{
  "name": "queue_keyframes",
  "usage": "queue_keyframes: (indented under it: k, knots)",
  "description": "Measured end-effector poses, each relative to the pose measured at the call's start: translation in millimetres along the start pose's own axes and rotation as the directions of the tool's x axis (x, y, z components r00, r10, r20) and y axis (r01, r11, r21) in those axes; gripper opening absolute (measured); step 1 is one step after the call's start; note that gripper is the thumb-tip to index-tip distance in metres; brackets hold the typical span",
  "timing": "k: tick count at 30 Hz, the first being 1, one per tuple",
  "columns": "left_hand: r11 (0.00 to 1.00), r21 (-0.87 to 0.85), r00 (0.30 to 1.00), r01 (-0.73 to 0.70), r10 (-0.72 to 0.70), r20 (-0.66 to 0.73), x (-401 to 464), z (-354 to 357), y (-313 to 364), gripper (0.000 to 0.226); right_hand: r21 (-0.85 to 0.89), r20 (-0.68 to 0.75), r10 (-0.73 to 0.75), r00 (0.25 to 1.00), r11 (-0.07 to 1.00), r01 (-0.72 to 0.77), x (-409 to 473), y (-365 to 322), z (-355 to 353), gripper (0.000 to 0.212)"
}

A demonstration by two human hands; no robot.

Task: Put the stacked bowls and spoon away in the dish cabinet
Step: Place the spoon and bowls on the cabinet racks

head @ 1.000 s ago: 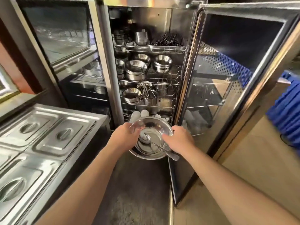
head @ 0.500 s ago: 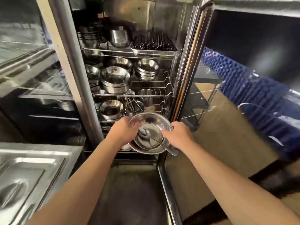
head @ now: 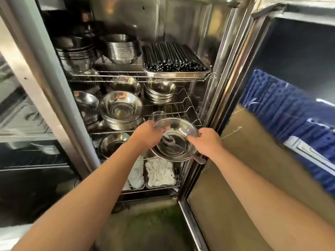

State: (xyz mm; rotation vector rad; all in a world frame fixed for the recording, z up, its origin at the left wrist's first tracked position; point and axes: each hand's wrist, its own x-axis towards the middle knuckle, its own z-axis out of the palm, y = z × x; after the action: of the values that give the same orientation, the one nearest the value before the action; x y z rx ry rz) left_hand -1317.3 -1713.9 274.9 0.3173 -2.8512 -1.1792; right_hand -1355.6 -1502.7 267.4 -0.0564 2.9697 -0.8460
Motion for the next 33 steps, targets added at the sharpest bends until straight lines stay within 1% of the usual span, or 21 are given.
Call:
queue_keyframes:
  k: [2,5,8,11,12,13,16,18,21,25,28,33]
  knots:
    - [0.999,-0.035,1.0,-0.001,0.002,0.017,23.7,1.2,1.0,0.041,0.006,-0.013,0.014,1.0,1.0,-0.014,22.4,-2.8,2.0,0.032]
    - [0.998,-0.055,0.999,0.036,-0.034,0.037,62.4,6.6,2.6,0.04,0.023,-0.005,0.034,0.999,0.999,-0.034,60.9,-5.4,4.7,0.033]
    - [0.994,-0.091,0.998,0.063,-0.063,0.006,94.5,14.3,0.5,0.036,0.033,0.005,0.009,1.0,0.999,-0.01,91.2,-5.5,8.6,0.03]
    - [0.995,-0.068,0.997,0.076,-0.076,-0.003,132.2,23.8,0.5,0.033,0.029,0.029,-0.019,0.999,0.999,0.019,129.6,-6.5,13.8,0.029]
    - [0.996,-0.057,0.997,0.074,-0.074,-0.005,141.7,26.5,-0.2,0.037,0.026,0.033,-0.03,0.999,0.999,0.029,139.6,-7.4,15.5,0.031]
    - [0.996,-0.05,0.997,0.08,-0.081,-0.009,151.9,29.1,-0.4,0.045,0.029,0.041,-0.043,0.998,0.999,0.042,150.9,-8.1,17.1,0.032]
    - [0.989,-0.036,0.989,0.144,-0.144,-0.011,182.4,41.4,-6.0,0.068,0.051,0.066,-0.074,0.995,0.996,0.071,181.5,-8.5,23.9,0.032]
    - [0.984,-0.033,0.984,0.178,-0.178,-0.011,202.6,49.8,-10.6,0.068,0.059,0.077,-0.061,0.995,0.997,0.057,199.7,-8.7,28.4,0.035]
    - [0.986,-0.028,0.986,0.165,-0.166,-0.016,226.5,57.0,-16.1,0.06,0.046,0.077,-0.032,0.997,0.999,0.029,220.0,-7.9,35.4,0.04]
    - [0.986,-0.015,0.986,0.168,-0.169,-0.004,245.5,62.4,-18.1,0.068,-0.019,0.065,0.016,0.998,1.0,-0.015,240.3,-5.8,47.9,0.039]
    - [0.985,0.039,0.986,0.168,-0.169,0.016,256.4,66.1,-19.1,0.06,-0.062,0.06,0.027,0.998,0.998,-0.023,250.1,-5.3,55.2,0.04]
    - [0.985,0.032,0.985,0.167,-0.168,0.042,268.3,71.1,-21.7,0.028,-0.112,0.053,0.057,0.997,0.992,-0.051,258.2,-5.1,59.7,0.036]
